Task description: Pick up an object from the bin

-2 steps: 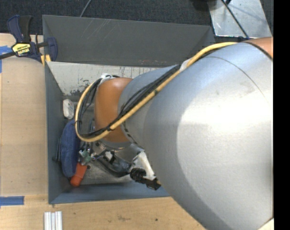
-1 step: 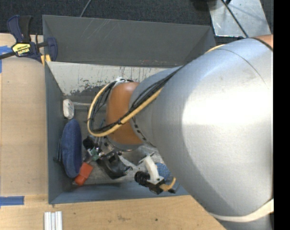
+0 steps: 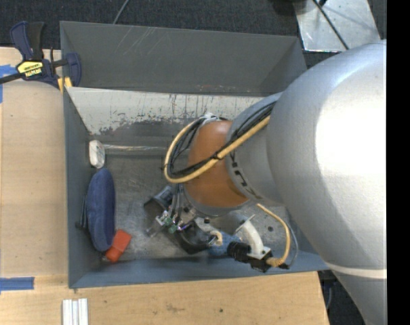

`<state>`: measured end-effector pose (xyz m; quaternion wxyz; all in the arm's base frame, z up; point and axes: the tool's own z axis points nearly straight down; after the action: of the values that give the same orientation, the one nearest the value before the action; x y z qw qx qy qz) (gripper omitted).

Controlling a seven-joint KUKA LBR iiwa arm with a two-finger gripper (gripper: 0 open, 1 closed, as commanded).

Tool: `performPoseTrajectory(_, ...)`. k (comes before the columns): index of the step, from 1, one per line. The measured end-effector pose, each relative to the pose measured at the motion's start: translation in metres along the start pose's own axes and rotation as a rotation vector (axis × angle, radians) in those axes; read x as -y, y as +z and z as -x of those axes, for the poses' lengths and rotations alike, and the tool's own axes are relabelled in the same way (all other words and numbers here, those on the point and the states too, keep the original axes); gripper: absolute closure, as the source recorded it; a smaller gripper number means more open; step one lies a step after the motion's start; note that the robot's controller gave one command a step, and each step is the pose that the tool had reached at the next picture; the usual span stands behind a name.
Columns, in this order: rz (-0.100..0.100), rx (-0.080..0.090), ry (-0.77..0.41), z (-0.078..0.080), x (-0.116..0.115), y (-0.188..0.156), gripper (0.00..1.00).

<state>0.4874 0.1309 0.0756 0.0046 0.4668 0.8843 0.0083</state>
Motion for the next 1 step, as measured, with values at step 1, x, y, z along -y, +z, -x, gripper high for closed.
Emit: performPoseTrajectory(1, 0.0, 0.002, -0.001, -0.0006, -0.0003, -0.0002, 1.0)
